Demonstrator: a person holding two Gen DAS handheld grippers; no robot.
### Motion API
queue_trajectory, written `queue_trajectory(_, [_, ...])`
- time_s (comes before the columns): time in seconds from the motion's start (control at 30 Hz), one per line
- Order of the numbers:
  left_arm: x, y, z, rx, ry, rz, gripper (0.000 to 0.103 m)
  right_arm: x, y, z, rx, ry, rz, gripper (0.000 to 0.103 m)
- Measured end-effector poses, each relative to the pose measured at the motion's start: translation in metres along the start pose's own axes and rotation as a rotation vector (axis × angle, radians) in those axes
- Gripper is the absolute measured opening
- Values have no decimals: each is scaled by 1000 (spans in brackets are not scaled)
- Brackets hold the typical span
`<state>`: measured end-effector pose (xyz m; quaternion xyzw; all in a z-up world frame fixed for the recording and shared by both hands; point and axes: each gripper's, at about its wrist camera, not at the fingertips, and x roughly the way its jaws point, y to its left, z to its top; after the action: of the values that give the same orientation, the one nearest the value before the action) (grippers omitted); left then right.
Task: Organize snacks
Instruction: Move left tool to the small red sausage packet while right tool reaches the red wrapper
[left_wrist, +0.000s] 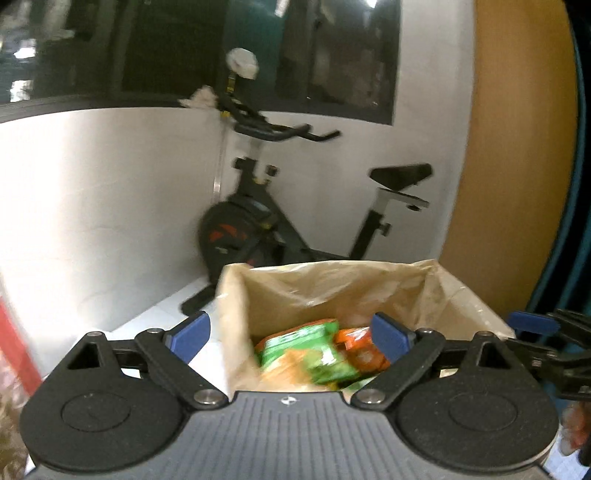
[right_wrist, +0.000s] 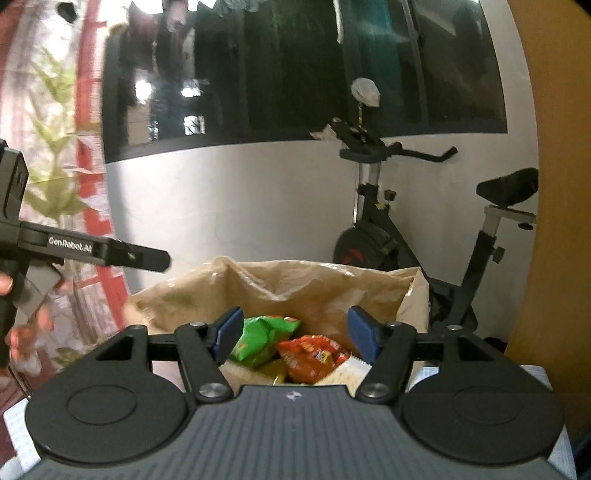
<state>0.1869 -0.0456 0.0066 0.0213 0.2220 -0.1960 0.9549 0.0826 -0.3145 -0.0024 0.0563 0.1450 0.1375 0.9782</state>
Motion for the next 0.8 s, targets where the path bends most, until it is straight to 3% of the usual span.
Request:
queue_trajectory(0.13, [-29, 17, -25, 1, -36, 83, 95, -29, 3, -25, -32, -2, -3, 65])
queue_trajectory(0.3, [-40, 39, -59, -72, -8, 137, 94, -42, -7, -68, 56, 65, -26, 64])
queue_trajectory(0.63, [-34, 59, -100, -139, 59, 205, 91, 20, -24, -161, 152, 323, -173, 56])
queue_trajectory(0.8, [-35, 65, -116, -139, 71, 221, 91, 43, -22, -179, 190, 382, -193, 55])
